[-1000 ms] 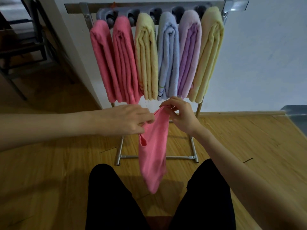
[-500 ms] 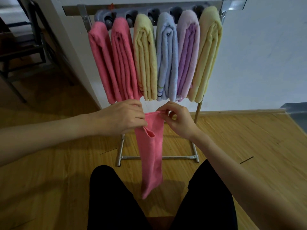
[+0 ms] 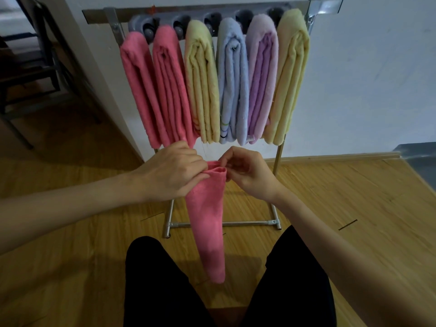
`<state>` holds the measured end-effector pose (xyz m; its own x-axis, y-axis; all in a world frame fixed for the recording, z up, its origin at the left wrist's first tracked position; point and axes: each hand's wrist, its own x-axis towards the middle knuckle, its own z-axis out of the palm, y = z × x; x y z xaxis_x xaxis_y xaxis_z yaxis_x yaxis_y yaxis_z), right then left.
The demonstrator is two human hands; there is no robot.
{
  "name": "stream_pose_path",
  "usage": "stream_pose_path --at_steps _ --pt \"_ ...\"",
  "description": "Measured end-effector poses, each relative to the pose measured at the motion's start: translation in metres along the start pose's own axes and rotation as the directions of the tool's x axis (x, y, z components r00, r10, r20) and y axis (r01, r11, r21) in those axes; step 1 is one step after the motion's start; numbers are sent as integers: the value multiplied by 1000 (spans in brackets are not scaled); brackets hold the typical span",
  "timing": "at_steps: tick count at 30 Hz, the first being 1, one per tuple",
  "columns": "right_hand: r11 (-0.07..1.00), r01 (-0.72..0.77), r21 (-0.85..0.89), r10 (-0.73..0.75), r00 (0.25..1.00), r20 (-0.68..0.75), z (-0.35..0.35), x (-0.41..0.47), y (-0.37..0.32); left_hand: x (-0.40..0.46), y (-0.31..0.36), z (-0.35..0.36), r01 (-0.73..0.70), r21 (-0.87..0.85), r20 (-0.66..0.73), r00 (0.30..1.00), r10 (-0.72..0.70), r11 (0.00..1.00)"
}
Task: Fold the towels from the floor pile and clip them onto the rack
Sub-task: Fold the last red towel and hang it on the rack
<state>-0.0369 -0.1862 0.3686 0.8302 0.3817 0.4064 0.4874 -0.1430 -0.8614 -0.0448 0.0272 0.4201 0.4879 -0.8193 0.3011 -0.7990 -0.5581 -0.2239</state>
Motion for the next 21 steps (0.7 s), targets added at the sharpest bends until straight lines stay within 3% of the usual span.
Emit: stream_pose_path --at_steps 15,18,21 --pt "999 -13 -39 13 1000 -16 -7 8 -9 4 2 -6 63 -24 -47 997 -64 998" --pt "997 6 -76 -6 1000 6 -12 14 -14 -1 2 -4 139 -100 -116 982 -150 985" --pt "990 73 -118 -67 996 57 -16 22 -19 -6 5 1 238 -274 -261 914 -310 932"
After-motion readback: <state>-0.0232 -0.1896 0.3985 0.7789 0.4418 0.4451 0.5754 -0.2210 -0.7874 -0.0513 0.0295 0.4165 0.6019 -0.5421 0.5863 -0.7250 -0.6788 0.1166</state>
